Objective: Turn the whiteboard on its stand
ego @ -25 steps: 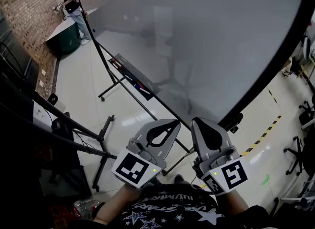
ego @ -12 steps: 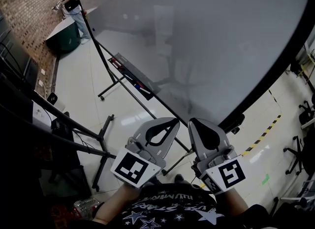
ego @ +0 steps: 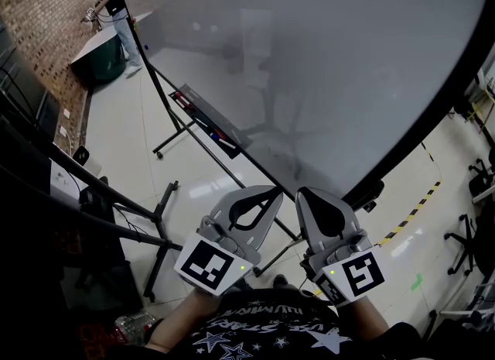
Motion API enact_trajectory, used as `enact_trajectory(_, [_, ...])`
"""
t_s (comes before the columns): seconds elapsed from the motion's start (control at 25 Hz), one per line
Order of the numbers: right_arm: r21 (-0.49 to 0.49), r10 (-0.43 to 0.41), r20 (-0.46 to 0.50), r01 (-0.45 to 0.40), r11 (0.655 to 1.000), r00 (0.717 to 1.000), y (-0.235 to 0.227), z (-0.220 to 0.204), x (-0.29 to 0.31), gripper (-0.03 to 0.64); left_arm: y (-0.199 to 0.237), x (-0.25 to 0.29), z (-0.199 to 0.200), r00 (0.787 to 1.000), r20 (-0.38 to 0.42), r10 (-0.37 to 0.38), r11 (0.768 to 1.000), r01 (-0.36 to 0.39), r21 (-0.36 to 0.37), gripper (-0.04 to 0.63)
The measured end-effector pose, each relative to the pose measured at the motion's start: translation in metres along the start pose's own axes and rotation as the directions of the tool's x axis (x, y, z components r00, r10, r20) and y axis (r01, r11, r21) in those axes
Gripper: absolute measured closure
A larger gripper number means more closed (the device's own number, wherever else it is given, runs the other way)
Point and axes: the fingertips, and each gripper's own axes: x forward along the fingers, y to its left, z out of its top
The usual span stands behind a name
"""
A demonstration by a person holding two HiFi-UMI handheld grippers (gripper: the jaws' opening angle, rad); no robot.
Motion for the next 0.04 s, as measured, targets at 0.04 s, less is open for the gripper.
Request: enact_trajectory(0.04, [-0.001, 0.0, -0.001, 0.0, 1.0, 1.0, 0.0001, 0.0, 0.0002, 0.609, 0.0, 0.0, 0.0004, 1.0, 0.0, 0.0, 1.0, 0.0, 0.003, 0.591])
